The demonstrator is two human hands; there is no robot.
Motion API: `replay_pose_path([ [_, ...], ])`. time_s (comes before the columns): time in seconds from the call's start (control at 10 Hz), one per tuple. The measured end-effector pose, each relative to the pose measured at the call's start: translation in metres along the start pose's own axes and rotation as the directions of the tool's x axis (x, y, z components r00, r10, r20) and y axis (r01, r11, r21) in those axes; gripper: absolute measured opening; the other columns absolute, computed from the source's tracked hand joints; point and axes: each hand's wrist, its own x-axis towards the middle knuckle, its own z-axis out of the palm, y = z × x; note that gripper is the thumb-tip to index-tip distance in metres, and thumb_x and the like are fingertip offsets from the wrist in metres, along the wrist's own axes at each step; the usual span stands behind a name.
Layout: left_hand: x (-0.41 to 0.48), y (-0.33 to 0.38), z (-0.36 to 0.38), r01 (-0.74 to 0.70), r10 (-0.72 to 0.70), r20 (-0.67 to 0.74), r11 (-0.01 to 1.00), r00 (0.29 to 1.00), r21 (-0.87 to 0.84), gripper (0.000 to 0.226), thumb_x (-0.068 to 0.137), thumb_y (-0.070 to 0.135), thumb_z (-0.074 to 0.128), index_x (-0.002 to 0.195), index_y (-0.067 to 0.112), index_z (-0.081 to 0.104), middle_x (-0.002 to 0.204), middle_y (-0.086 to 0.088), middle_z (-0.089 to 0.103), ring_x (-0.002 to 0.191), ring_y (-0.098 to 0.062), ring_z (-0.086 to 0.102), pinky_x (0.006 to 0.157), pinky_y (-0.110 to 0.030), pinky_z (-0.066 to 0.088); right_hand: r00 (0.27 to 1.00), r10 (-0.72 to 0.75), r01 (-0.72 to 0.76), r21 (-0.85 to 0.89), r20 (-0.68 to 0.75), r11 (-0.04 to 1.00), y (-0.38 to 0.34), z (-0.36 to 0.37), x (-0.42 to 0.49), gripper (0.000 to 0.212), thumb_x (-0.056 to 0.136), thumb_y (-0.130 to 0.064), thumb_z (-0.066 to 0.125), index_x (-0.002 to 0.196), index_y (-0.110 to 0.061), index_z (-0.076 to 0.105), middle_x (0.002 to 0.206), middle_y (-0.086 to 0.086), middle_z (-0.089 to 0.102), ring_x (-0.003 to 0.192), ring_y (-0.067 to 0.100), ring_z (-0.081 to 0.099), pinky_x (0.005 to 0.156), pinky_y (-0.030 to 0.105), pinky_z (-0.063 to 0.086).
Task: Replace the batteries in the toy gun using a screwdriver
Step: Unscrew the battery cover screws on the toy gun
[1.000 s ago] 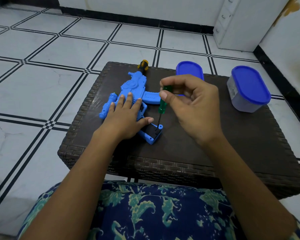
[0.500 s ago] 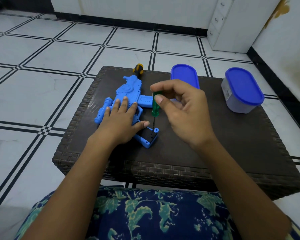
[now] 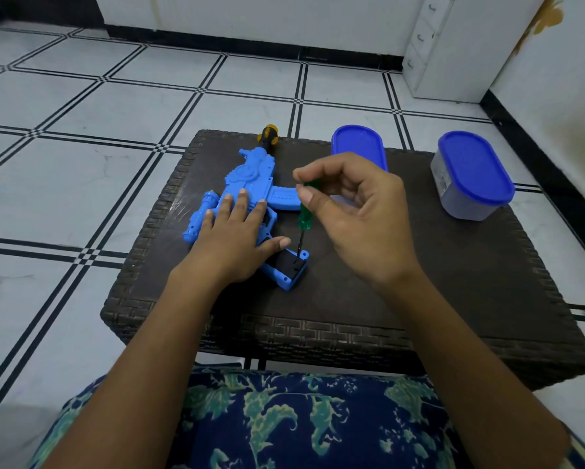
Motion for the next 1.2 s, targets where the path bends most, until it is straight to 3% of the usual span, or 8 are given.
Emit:
replay_pose_path([
  [0.2, 0.0, -0.0005, 0.0008, -0.004, 0.004, 0.004, 1.0, 1.0, 0.001, 0.084, 0.089, 0.069, 0.028, 0.154, 0.027, -0.004, 0.161, -0.004, -0.015, 0.148, -0.023, -0.016, 0.119, -0.046, -0.005, 0.998, -0.037, 0.034, -0.063, -0.056, 0.997, -0.0028, 0.0027, -0.0012, 0.022, 0.075, -0.004, 0.082, 0.083, -0.015, 0.063, 0.092, 0.012, 0.064, 0.084, 0.0, 0.058, 0.067, 0.008, 0.048],
  [0.3, -0.0008, 0.0003, -0.0004, 0.0, 0.0, 0.01, 1.0, 1.0, 0.0, 0.083, 0.089, 0.068, 0.029, 0.154, 0.027, -0.003, 0.161, -0.003, -0.016, 0.148, -0.023, -0.016, 0.119, -0.046, -0.005, 0.997, -0.013, 0.011, -0.023, -0.076, 1.0, -0.0025, -0.0009, 0.0014, 0.022, 0.074, -0.002, 0.082, 0.078, -0.013, 0.063, 0.083, 0.006, 0.066, 0.077, 0.003, 0.06, 0.064, 0.01, 0.047],
  [0.5, -0.0011, 0.0019, -0.0019, 0.006, -0.006, 0.007, 1.0, 1.0, -0.007, 0.083, 0.089, 0.067, 0.03, 0.155, 0.026, -0.001, 0.161, -0.003, -0.015, 0.148, -0.023, -0.016, 0.119, -0.045, -0.005, 1.0, 0.01, -0.01, 0.027, -0.028, 1.0, -0.0008, 0.0, 0.0011, 0.017, 0.084, 0.006, 0.069, 0.092, -0.008, 0.068, 0.097, 0.008, 0.072, 0.095, 0.015, 0.069, 0.073, 0.016, 0.054],
  [0.6, -0.0007, 0.0019, -0.0018, 0.006, -0.006, 0.009, 1.0, 1.0, 0.002, 0.083, 0.089, 0.068, 0.03, 0.154, 0.026, -0.002, 0.161, -0.003, -0.016, 0.148, -0.023, -0.016, 0.119, -0.046, -0.005, 1.0, 0.021, -0.021, 0.016, -0.004, 1.0, -0.0012, 0.0004, 0.0003, 0.018, 0.087, 0.005, 0.066, 0.1, -0.007, 0.068, 0.102, 0.005, 0.072, 0.097, 0.008, 0.068, 0.076, 0.019, 0.056],
  [0.7, -0.0005, 0.0011, -0.0012, 0.001, -0.001, 0.01, 1.0, 1.0, 0.007, 0.084, 0.089, 0.068, 0.029, 0.154, 0.026, -0.004, 0.161, -0.004, -0.016, 0.148, -0.023, -0.017, 0.119, -0.046, -0.005, 0.999, 0.033, -0.033, 0.009, -0.003, 0.999, -0.0028, 0.0028, -0.0029, 0.021, 0.081, -0.005, 0.077, 0.099, -0.011, 0.068, 0.1, 0.004, 0.067, 0.086, 0.001, 0.064, 0.067, 0.026, 0.06],
  [0.8, -0.001, 0.0008, -0.001, -0.002, 0.001, 0.007, 1.0, 1.0, 0.007, 0.084, 0.089, 0.068, 0.029, 0.154, 0.026, -0.003, 0.161, -0.004, -0.015, 0.148, -0.023, -0.017, 0.119, -0.047, -0.005, 0.998, -0.013, 0.01, -0.05, -0.062, 0.999, -0.0021, 0.0025, -0.0028, 0.024, 0.074, -0.011, 0.084, 0.09, -0.016, 0.067, 0.094, 0.006, 0.062, 0.089, 0.014, 0.06, 0.063, 0.031, 0.06],
  [1.0, -0.001, 0.0011, -0.0014, 0.006, -0.006, 0.007, 1.0, 1.0, 0.005, 0.083, 0.089, 0.068, 0.029, 0.154, 0.027, -0.002, 0.161, -0.003, -0.015, 0.148, -0.023, -0.016, 0.119, -0.045, -0.005, 0.999, -0.003, 0.002, -0.024, -0.037, 1.0, -0.0032, -0.0008, 0.0004, 0.013, 0.081, 0.0, 0.076, 0.089, -0.009, 0.07, 0.086, 0.001, 0.069, 0.079, 0.0, 0.062, 0.064, 0.014, 0.052],
  [1.2, -0.0005, 0.0008, -0.001, 0.005, -0.005, 0.008, 1.0, 1.0, 0.008, 0.084, 0.089, 0.068, 0.029, 0.154, 0.027, -0.004, 0.161, -0.003, -0.016, 0.148, -0.022, -0.016, 0.119, -0.046, -0.005, 1.0, -0.01, 0.01, 0.018, -0.016, 1.0, -0.0014, 0.0001, -0.0011, 0.009, 0.084, -0.001, 0.073, 0.092, -0.003, 0.069, 0.093, 0.008, 0.072, 0.086, 0.014, 0.068, 0.065, 0.022, 0.058],
])
